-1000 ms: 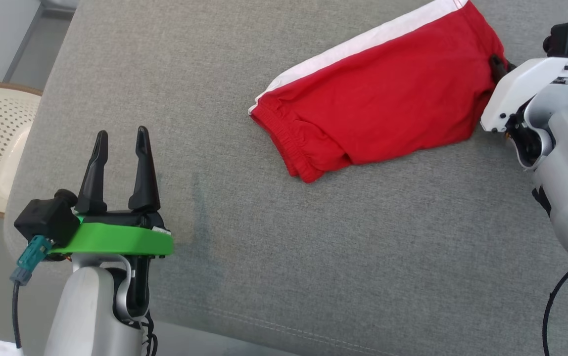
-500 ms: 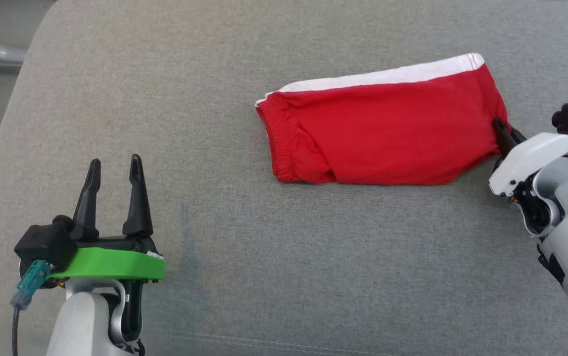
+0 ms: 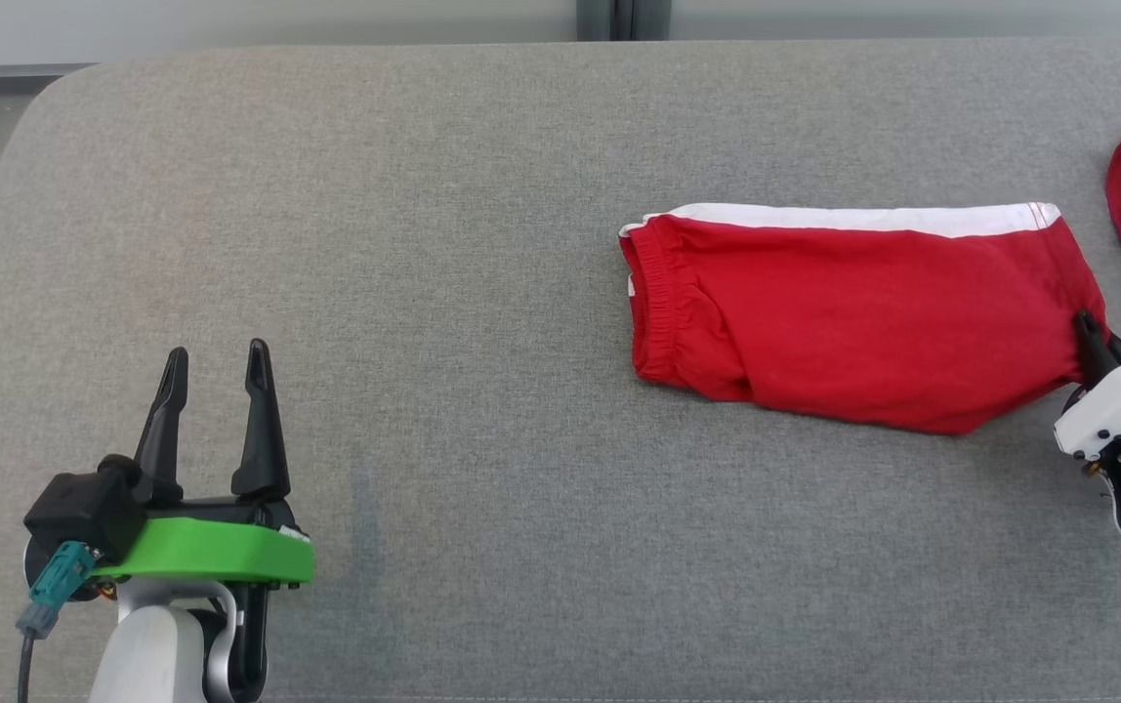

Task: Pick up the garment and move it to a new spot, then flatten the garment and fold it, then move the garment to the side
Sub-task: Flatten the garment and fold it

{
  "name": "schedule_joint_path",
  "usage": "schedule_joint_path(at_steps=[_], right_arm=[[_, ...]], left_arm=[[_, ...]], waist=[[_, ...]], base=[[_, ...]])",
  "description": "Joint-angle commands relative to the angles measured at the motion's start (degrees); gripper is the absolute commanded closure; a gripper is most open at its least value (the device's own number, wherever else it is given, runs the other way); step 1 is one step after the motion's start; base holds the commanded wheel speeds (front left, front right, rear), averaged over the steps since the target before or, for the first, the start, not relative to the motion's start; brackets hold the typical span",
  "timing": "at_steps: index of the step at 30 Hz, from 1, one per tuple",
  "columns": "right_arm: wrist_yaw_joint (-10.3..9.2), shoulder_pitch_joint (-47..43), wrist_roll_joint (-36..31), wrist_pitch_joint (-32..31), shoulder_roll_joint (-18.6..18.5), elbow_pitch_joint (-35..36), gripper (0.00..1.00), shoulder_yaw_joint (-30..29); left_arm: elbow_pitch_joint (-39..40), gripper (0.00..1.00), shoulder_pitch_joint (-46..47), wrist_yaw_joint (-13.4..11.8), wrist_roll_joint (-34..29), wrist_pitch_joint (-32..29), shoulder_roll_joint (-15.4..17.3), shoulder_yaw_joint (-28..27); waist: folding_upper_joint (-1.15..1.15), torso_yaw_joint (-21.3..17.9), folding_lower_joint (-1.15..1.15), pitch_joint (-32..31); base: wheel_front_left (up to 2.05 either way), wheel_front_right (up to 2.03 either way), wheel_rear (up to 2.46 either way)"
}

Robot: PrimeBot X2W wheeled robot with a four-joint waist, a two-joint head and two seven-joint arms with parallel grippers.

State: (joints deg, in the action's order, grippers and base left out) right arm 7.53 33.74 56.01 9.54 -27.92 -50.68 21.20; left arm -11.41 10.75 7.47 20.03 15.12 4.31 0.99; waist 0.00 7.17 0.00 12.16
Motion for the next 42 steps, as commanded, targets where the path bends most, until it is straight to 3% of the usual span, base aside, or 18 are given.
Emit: schedule_joint_path(at_steps=[1,11,28,42], right_arm=[[-0.1,-0.77,0.37,0.36,-0.22,-0.03,1.0,-0.31],[-0.09,1.21,-1.52,1.43,1.78,2.54,1.0,0.46],[-0.09,3.36,-7.04,-0.38,9.4,16.36,1.0,7.0],[-0.08,0.84,-10.47,-1.26,17.35,11.58,1.0,10.56]], left_arm=[[-0.08,0.0,-1.06,0.05,-0.74,0.0,0.48,-0.01],[-1.07,0.0,-1.93,0.05,-1.15,0.0,0.88,-0.84],[-2.16,0.0,-3.8,0.05,-5.27,0.0,-0.06,-2.7],[-3.3,0.0,-2.04,0.05,-4.49,0.0,-0.97,-0.98]], waist=[[0.0,-0.31,0.0,-0.26],[0.0,-0.34,0.0,-1.6],[0.0,2.22,0.0,-3.53],[0.0,6.22,0.0,-1.79]], base=[[0.0,0.0,0.0],[0.0,0.0,0.0],[0.0,0.0,0.0],[0.0,0.0,0.0]])
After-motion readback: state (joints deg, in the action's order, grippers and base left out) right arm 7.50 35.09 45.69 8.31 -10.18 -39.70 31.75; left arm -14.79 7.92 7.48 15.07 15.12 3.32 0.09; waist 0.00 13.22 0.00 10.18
